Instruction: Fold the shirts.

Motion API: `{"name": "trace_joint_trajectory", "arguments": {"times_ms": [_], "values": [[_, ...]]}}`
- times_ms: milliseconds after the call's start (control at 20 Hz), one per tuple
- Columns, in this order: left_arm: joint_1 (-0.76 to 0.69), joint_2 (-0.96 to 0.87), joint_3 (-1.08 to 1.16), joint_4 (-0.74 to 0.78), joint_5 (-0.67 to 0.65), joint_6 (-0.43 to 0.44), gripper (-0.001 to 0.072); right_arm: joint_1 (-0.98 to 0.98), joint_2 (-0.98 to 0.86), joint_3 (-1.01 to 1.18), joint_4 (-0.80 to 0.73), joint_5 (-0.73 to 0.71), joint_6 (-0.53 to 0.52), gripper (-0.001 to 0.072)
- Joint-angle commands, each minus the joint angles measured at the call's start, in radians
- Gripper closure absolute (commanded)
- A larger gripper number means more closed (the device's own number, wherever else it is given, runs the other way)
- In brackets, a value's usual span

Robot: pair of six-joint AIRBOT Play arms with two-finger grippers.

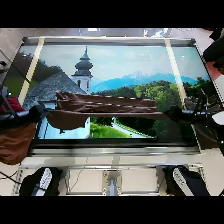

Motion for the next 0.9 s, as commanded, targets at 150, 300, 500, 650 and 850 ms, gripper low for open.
{"name": "trace_joint_trajectory", "arguments": {"times_ms": [150,300,500,650,850], "values": [[-0.291,-0.532,0.381,0.164,0.253,0.002,0.0694,0.119,-0.397,0.251,0.005,-0.119,-0.048,0.07],[-0.35,-0.711,0.5,0.379,0.326,-0.119,0.0694,0.136,-0.565,0.36,0.002,-0.161,-0.048,0.07],[-0.393,-0.838,0.544,0.518,0.399,-0.167,0.0693,0.136,-0.708,0.409,-0.005,-0.19,-0.045,0.07],[-0.401,-0.893,0.545,0.518,0.43,-0.168,0.0693,0.136,-0.772,0.409,-0.01,-0.194,-0.045,0.07],[-0.404,-0.927,0.545,0.517,0.448,-0.179,0.0692,0.143,-0.797,0.409,-0.008,-0.241,-0.047,0.0698]]}}
